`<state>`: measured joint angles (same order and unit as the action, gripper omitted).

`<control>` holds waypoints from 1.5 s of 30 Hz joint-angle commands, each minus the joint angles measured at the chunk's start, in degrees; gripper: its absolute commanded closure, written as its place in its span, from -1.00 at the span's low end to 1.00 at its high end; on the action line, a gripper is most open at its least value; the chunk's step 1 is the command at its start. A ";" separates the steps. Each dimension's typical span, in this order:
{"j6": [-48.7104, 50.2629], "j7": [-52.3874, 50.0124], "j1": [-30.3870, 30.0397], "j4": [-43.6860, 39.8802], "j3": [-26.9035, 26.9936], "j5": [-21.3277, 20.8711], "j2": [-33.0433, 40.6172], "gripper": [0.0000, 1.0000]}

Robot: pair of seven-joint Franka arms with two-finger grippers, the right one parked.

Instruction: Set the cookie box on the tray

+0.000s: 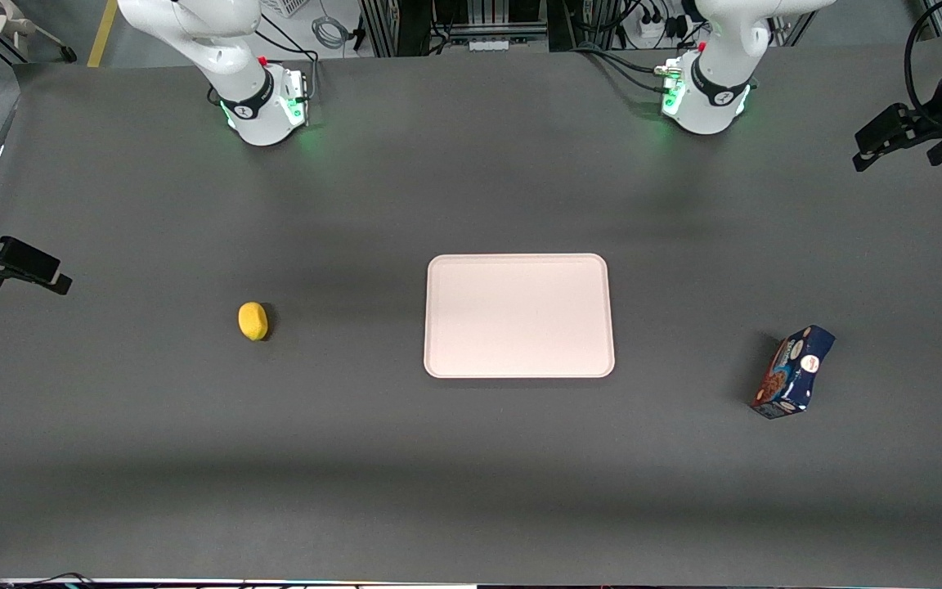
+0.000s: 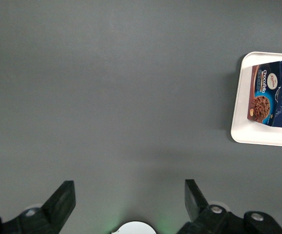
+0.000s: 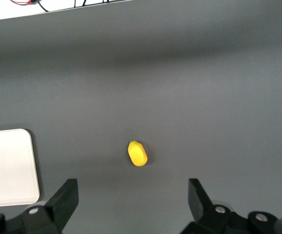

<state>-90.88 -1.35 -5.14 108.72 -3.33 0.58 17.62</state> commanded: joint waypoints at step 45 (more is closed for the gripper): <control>-32.34 30.70 -0.84 -11.96 1.40 -3.12 -46.88 -1.00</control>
<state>-121.17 27.98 -5.84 98.50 -1.99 -2.39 -26.69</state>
